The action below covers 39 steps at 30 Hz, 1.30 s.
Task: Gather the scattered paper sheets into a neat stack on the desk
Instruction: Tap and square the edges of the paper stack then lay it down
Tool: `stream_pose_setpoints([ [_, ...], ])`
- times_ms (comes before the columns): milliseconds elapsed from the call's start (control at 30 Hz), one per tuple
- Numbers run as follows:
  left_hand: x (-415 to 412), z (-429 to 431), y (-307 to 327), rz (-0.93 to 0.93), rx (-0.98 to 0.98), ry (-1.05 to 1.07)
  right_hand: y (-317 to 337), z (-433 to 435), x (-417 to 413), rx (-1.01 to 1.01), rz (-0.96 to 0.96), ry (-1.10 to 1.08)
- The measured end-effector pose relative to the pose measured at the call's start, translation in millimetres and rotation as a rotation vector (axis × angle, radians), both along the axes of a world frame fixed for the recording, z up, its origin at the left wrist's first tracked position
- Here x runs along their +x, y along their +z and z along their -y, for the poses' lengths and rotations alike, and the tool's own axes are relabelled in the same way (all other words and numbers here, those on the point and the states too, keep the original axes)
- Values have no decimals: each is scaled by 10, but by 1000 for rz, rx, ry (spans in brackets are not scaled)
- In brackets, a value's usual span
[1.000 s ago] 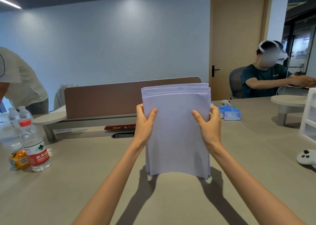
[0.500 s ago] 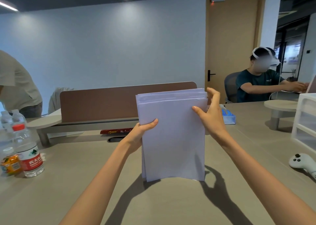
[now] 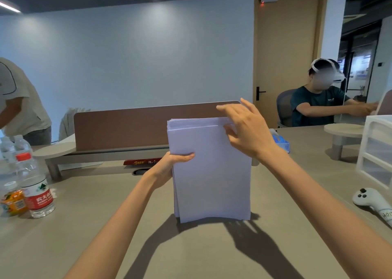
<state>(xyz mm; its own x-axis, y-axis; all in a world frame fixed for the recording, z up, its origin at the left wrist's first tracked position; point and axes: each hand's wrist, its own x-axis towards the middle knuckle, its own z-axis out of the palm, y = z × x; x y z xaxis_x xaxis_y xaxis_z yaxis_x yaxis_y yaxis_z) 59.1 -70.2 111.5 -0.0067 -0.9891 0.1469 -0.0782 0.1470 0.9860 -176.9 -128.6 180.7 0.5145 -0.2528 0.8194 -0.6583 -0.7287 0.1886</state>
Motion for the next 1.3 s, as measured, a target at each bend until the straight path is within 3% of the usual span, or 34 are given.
stream_pose_setpoints([
  [133,11,-8,-58,-3,0,-7,-12,-60,79,120,-111,43],
  [367,-28,-58,-55,-14,-33,-23,-106,-96,180,46,-102,92],
  [600,-75,-50,-67,-7,-107,19,-83,-112,176,127,-140,186],
  [767,-87,-60,-106,-28,-119,102,-202,52,0,30,188,153],
  [833,-72,-94,-100,-18,-134,95,-327,102,-101,222,403,203],
  [900,-58,-125,-106,-22,-138,99,-464,96,-181,588,597,357],
  [967,-58,-145,-113,-30,-138,111,-608,83,-248,950,690,559],
  [1033,-67,-160,-113,-33,-138,125,-755,121,-290,1177,686,662],
  [1167,-83,-182,-113,-38,-141,131,-989,156,-238,1411,614,641],
  [1300,-138,-216,-64,-46,-144,192,-1041,89,-172,1379,635,603],
])
